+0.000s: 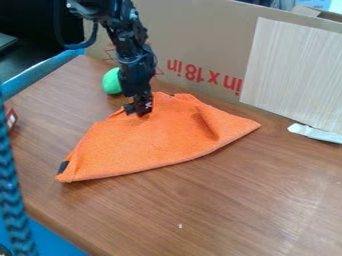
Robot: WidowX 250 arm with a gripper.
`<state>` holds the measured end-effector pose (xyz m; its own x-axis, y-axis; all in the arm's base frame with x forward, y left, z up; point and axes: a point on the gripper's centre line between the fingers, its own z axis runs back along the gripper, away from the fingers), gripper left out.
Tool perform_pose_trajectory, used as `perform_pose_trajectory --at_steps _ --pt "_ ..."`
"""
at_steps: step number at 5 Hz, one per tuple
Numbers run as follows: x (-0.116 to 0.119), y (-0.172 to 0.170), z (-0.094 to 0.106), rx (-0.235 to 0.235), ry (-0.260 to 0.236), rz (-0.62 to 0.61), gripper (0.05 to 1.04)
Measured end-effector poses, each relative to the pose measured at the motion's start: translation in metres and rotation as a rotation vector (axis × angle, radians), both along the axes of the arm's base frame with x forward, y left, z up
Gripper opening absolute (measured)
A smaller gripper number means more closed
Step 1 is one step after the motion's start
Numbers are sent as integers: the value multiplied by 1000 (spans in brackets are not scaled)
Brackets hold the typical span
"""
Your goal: Unfold the cloth from left to right
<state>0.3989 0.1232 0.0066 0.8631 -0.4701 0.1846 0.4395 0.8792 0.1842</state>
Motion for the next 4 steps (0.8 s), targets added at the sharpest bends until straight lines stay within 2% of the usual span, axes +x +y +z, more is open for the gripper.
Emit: perform_pose_trajectory --at_steps 1,3,4 --pt "1 1 -1 2 10 7 950" --pt "0 -2 -6 3 23 6 363" --pt "2 -2 -5 5 16 3 163"
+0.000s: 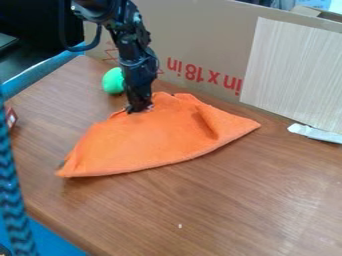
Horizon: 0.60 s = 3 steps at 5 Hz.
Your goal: Unfold the cloth from left to right
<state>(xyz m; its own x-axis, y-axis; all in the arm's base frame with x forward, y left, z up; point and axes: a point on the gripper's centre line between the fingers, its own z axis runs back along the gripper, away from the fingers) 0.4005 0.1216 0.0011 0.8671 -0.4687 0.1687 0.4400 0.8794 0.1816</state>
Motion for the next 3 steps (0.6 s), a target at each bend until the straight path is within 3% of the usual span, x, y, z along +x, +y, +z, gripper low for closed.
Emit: perform_pose_trajectory --at_steps 1,2,3 --pt "-1 0 -1 -4 5 -3 77" --pt "-7 -6 -1 -41 45 -2 68" --pt "-8 -17 35 -79 19 1 68"
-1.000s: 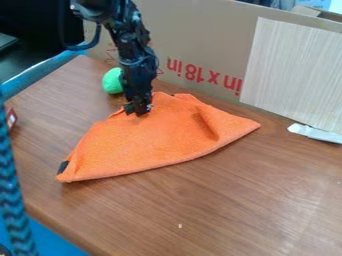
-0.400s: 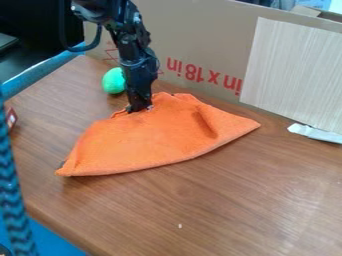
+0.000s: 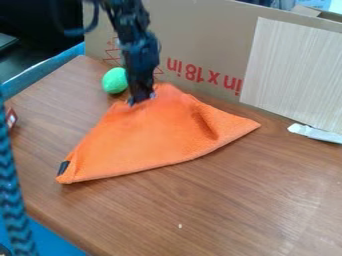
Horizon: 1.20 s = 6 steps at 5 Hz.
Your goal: Unfold the cloth from left to right
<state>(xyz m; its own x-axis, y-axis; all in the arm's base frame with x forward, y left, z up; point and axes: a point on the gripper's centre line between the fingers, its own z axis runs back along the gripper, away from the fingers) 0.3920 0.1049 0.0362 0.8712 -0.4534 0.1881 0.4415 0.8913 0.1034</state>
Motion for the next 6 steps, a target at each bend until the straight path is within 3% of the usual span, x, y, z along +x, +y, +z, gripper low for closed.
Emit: perform_pose_trajectory --at_steps 1,2,3,4,5,6 --pt "-13 -20 20 -34 24 -40 68" --pt "-37 -44 15 36 17 -110 68" --pt "-64 -60 -18 150 8 -179 68" --pt "-90 -69 -43 226 -15 -248 68" --pt "-111 -71 -40 232 -25 -283 68" --pt "-130 -80 -26 211 -20 -312 68"
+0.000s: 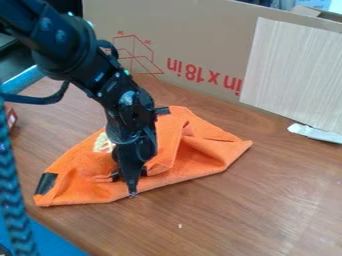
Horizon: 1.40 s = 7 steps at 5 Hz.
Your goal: Unfold the cloth from left to right
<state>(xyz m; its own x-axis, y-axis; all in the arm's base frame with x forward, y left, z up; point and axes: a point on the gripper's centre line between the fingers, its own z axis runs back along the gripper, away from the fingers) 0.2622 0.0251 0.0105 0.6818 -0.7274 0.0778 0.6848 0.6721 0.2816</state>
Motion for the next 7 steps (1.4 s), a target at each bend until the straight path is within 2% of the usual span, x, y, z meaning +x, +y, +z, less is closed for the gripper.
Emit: perform_pose_trajectory --at_steps 1,2,3,4,5,6,7 --pt "-12 -10 30 -60 15 -2 68" --pt "-13 -20 60 -116 44 18 68" --pt "-11 -36 66 -111 91 20 68" --pt "-13 -43 51 -70 128 29 68" --pt "-26 -52 33 -34 143 16 68" --pt "-41 -62 18 -8 153 -8 68" --pt "-53 -71 12 1 166 -18 68"
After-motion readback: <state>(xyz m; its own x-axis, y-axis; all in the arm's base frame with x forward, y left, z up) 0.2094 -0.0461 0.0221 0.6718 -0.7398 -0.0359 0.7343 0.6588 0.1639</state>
